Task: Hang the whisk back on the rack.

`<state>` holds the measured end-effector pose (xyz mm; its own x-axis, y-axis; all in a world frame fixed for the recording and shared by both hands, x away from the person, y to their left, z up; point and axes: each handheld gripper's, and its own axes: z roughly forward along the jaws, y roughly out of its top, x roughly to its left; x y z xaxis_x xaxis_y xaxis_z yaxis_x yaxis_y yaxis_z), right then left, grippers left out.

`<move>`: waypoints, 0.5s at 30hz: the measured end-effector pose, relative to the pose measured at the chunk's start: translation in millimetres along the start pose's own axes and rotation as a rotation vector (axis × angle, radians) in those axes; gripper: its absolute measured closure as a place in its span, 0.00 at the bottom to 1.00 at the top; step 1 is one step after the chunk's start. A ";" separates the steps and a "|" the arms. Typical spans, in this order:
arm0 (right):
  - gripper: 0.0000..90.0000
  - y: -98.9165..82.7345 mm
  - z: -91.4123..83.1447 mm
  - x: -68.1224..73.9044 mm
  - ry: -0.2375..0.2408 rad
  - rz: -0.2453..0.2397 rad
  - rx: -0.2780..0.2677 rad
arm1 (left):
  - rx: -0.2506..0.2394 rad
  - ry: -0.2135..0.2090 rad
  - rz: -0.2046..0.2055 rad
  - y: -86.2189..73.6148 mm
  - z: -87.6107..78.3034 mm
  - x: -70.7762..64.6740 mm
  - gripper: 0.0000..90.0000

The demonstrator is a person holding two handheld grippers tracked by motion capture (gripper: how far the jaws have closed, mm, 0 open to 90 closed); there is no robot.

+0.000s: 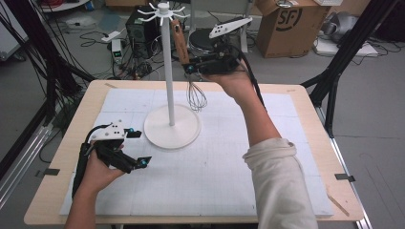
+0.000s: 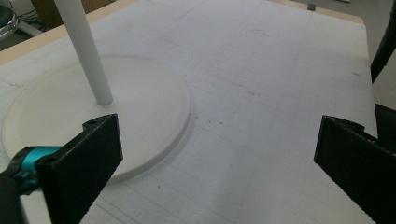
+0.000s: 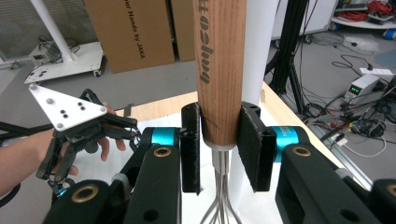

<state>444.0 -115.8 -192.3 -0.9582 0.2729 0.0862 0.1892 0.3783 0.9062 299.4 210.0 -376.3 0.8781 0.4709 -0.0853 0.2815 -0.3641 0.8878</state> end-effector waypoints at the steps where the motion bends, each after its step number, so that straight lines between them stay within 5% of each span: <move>1: 0.79 -0.2 0.7 -1.0 -0.001 -0.007 -0.003 | -0.001 -0.001 -0.002 0.0 0.0 -0.1 0.02; 8: 0.78 -0.5 2.1 0.8 -0.003 0.033 -0.007 | 0.003 -0.004 0.004 0.4 0.9 -0.3 0.02; 15: 0.52 -0.1 -2.2 5.4 -0.033 0.034 -0.024 | 0.001 -0.010 -0.001 0.3 1.9 -0.8 0.02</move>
<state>438.3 -116.3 -191.0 -0.9436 0.3145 0.1035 0.2159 0.3475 0.9125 299.5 208.0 -376.9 0.8814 0.4636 -0.0910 0.2832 -0.3642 0.8872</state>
